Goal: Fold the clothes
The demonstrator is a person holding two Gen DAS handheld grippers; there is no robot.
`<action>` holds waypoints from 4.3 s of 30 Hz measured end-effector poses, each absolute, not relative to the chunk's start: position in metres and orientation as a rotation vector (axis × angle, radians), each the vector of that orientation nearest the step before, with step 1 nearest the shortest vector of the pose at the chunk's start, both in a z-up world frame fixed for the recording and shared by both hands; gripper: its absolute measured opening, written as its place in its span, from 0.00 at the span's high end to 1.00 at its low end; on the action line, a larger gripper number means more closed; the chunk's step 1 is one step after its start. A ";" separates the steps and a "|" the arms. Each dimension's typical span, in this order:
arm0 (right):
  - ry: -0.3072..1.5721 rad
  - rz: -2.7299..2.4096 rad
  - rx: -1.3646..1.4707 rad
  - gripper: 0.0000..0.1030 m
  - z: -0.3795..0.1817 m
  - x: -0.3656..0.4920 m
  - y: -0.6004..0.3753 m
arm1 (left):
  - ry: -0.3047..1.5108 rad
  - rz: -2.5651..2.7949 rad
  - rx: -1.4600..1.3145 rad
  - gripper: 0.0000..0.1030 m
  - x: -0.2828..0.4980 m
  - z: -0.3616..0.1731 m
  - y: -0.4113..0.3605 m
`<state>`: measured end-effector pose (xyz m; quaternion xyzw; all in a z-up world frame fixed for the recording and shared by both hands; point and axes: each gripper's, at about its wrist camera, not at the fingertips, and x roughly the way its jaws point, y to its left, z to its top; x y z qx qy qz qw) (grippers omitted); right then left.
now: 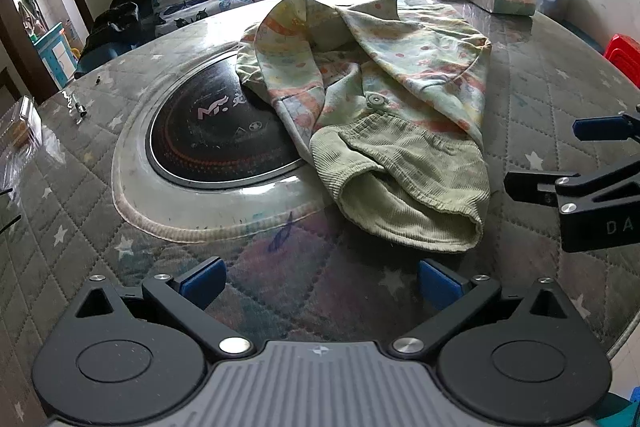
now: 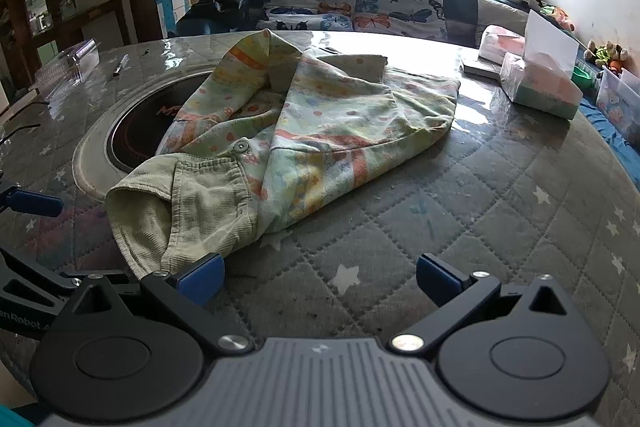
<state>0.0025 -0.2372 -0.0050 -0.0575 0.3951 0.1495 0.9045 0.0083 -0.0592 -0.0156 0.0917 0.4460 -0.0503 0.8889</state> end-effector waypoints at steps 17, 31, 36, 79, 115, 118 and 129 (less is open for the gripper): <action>0.799 0.337 -0.129 0.00 0.003 0.031 -0.230 | 0.864 -0.076 0.213 0.00 0.031 0.011 -0.041; 0.753 0.337 -0.122 0.07 0.025 0.092 -0.228 | 0.706 -0.078 0.238 0.00 0.099 0.044 -0.033; 0.753 0.323 -0.127 0.12 0.026 0.117 -0.226 | 0.662 -0.105 0.245 0.01 0.139 0.039 -0.040; 0.775 0.324 -0.064 0.96 0.008 0.251 -0.201 | 0.657 -0.284 0.187 0.68 0.215 -0.003 -0.037; 0.707 0.277 -0.267 0.49 -0.023 0.184 -0.255 | 0.576 0.273 -0.290 0.91 0.061 0.029 0.137; 0.701 0.278 -0.340 0.50 -0.032 0.188 -0.248 | 0.579 0.306 -0.286 0.91 0.058 0.026 0.142; 0.677 0.289 -0.195 0.95 -0.022 0.200 -0.270 | 0.569 0.092 0.001 0.55 0.076 0.030 0.074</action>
